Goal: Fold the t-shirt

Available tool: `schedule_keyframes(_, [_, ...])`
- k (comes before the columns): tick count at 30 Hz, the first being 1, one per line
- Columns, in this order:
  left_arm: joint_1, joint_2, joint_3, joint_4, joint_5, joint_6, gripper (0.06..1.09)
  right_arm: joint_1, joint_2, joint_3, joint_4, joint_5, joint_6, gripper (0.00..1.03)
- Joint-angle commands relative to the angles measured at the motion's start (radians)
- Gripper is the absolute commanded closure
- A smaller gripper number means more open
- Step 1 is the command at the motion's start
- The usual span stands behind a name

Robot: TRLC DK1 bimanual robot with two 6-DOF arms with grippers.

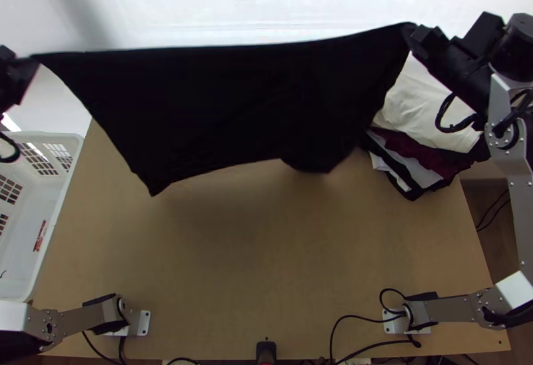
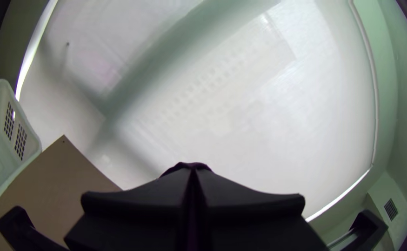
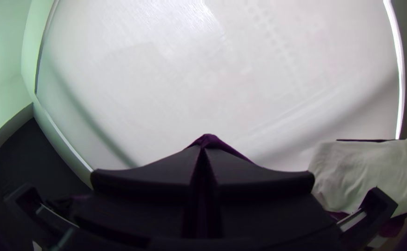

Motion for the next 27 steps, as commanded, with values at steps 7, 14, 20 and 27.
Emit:
schedule_keyframes(7, [0.026, 0.012, 0.098, 0.070, 0.007, -0.023, 1.05, -0.022, -0.055, 0.028, 0.074, 0.039, -0.107, 1.00])
schedule_keyframes(14, [-0.003, -0.074, 0.129, 0.084, 0.010, -0.036, 1.05, -0.013, -0.175, 0.033, 0.028, 0.044, -0.124, 1.00])
schedule_keyframes(20, [-0.002, -0.209, 0.121, 0.073, 0.056, -0.055, 1.05, 0.036, -0.436, -0.095, -0.068, 0.041, -0.181, 1.00])
schedule_keyframes(27, [-0.003, -0.415, 0.042, 0.053, 0.081, -0.064, 1.05, 0.058, -0.649, -0.122, -0.305, 0.041, -0.209, 1.00])
